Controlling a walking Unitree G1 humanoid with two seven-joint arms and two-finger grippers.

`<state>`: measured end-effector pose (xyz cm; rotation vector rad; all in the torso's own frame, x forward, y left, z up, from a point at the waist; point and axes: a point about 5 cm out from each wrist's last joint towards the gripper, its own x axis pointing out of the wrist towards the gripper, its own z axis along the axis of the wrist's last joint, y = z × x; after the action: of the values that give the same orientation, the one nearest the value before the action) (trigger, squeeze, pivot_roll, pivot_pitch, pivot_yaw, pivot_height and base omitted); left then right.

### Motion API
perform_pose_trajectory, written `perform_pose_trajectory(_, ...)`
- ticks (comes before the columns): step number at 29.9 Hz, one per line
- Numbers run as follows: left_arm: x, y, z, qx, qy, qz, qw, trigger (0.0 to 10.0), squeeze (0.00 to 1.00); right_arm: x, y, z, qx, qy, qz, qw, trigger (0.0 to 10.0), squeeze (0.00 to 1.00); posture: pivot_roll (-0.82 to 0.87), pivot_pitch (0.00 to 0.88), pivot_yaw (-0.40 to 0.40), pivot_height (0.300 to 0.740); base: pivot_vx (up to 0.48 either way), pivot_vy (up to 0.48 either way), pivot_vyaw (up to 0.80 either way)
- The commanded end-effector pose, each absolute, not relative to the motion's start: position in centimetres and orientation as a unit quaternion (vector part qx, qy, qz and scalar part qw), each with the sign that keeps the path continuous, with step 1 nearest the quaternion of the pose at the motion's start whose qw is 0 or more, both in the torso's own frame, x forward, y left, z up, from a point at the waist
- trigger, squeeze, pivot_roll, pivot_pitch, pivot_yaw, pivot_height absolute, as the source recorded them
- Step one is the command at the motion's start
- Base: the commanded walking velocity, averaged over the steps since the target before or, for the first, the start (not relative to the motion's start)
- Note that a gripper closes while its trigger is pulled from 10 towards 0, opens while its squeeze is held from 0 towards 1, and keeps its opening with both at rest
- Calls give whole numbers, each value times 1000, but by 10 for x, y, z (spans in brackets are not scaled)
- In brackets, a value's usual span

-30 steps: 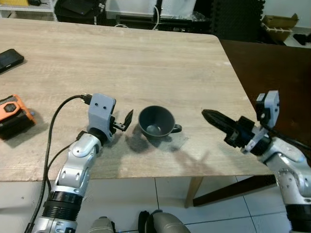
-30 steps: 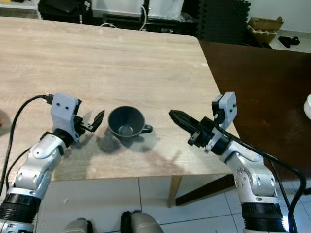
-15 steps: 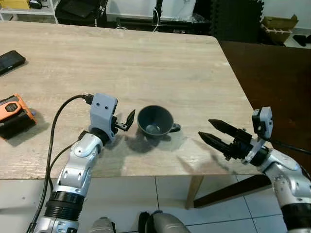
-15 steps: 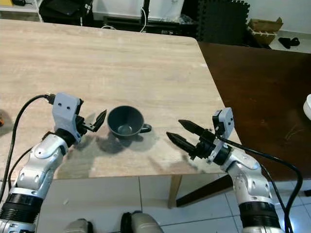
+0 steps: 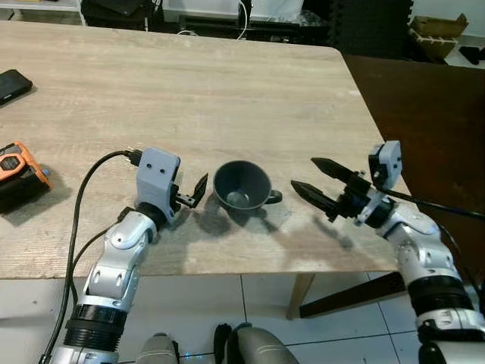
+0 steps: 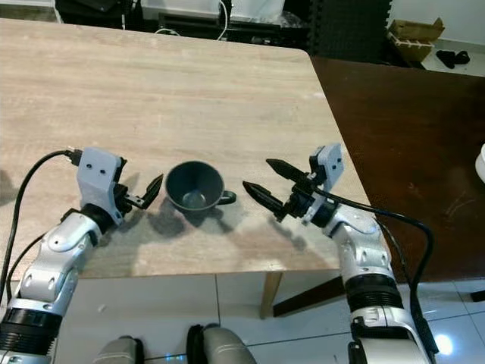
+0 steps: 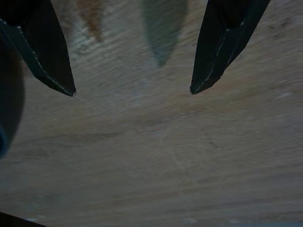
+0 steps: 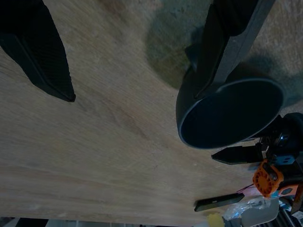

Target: Setting the table

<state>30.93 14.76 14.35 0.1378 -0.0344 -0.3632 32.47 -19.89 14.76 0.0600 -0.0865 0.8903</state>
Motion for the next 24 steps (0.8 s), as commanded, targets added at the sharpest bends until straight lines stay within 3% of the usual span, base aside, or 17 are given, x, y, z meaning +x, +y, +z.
perform_pose_trajectory(1, 307, 148, 138, 71, -5, -180, 981, 10000, 0, 324, -203, 144, 31, -41, 423, 905, 10000, 282, 119, 141, -98, 740, 0, 0, 0)
perform_pose_trajectory(2, 307, 148, 138, 71, -5, -180, 981, 10000, 0, 324, -203, 144, 31, -41, 423, 905, 10000, 282, 119, 141, -98, 740, 0, 0, 0)
perform_pose_trajectory(3, 307, 148, 139, 69, -6, -178, 982, 10000, 0, 324, -203, 145, 32, -45, 420, 906, 10000, 0, 117, 138, -95, 740, 0, 0, 0)
perform_pose_trajectory(24, 328, 155, 156, 73, -32, -154, 985, 10000, 0, 310, -200, 149, 77, -141, 311, 937, 10000, 0, 99, 91, -43, 740, 0, 0, 0)
